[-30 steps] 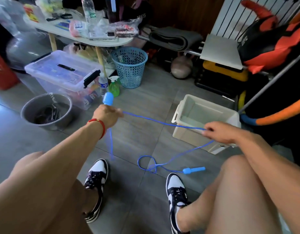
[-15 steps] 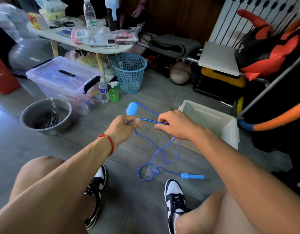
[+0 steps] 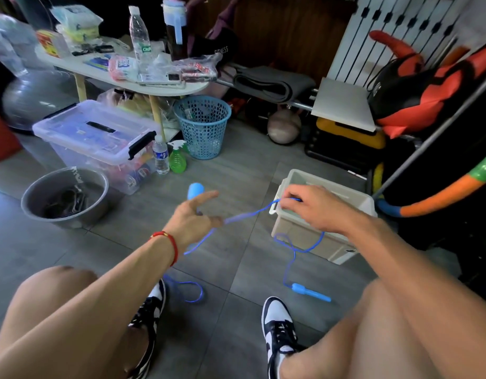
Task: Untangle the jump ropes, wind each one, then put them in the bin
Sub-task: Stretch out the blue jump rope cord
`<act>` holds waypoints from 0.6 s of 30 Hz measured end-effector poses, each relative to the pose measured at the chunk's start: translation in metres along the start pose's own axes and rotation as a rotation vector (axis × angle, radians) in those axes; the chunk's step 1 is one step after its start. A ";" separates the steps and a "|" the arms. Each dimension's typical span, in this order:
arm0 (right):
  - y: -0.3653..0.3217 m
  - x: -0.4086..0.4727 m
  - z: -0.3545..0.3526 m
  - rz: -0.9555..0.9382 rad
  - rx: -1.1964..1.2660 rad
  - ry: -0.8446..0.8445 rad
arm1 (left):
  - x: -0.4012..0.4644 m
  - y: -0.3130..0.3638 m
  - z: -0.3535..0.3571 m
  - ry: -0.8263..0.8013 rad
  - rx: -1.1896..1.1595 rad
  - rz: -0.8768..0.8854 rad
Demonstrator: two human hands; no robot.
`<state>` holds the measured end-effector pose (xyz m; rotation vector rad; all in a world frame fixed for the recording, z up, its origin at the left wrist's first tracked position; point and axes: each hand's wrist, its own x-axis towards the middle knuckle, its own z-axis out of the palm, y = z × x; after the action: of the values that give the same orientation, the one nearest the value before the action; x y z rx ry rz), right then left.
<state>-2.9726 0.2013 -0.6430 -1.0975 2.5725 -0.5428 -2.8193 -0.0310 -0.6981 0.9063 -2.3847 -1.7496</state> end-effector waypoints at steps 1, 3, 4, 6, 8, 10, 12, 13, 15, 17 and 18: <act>-0.019 0.004 0.001 -0.080 -0.043 -0.008 | -0.010 0.005 0.011 -0.086 -0.068 0.039; -0.046 0.014 0.008 -0.224 -0.113 -0.044 | -0.026 0.013 0.024 -0.188 -0.139 0.139; -0.054 0.018 0.012 -0.262 -0.151 -0.053 | -0.029 0.014 0.027 -0.195 -0.125 0.198; -0.059 0.024 0.017 -0.276 -0.224 -0.039 | -0.026 0.013 0.026 -0.167 -0.008 0.264; -0.053 0.025 0.017 -0.235 -0.246 -0.042 | -0.018 0.009 0.019 -0.064 0.075 0.234; -0.031 0.021 0.019 -0.140 -0.212 -0.114 | -0.009 0.005 0.005 0.098 -0.093 0.131; 0.008 0.012 0.021 0.024 -0.199 -0.225 | 0.004 -0.002 -0.015 0.255 -0.216 0.044; 0.028 0.006 0.023 0.106 -0.174 -0.284 | 0.008 -0.005 -0.023 0.298 -0.194 0.010; 0.057 -0.007 0.025 0.207 -0.093 -0.356 | 0.014 -0.013 -0.030 0.305 -0.088 -0.049; 0.065 -0.013 0.027 0.194 -0.029 -0.313 | 0.013 -0.015 -0.026 0.219 0.097 -0.098; 0.060 -0.014 0.028 0.164 -0.009 -0.274 | 0.011 -0.015 -0.019 0.167 0.217 -0.084</act>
<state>-2.9895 0.2435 -0.6926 -0.8840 2.3980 -0.3171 -2.8149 -0.0553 -0.7075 1.1440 -2.4923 -1.3943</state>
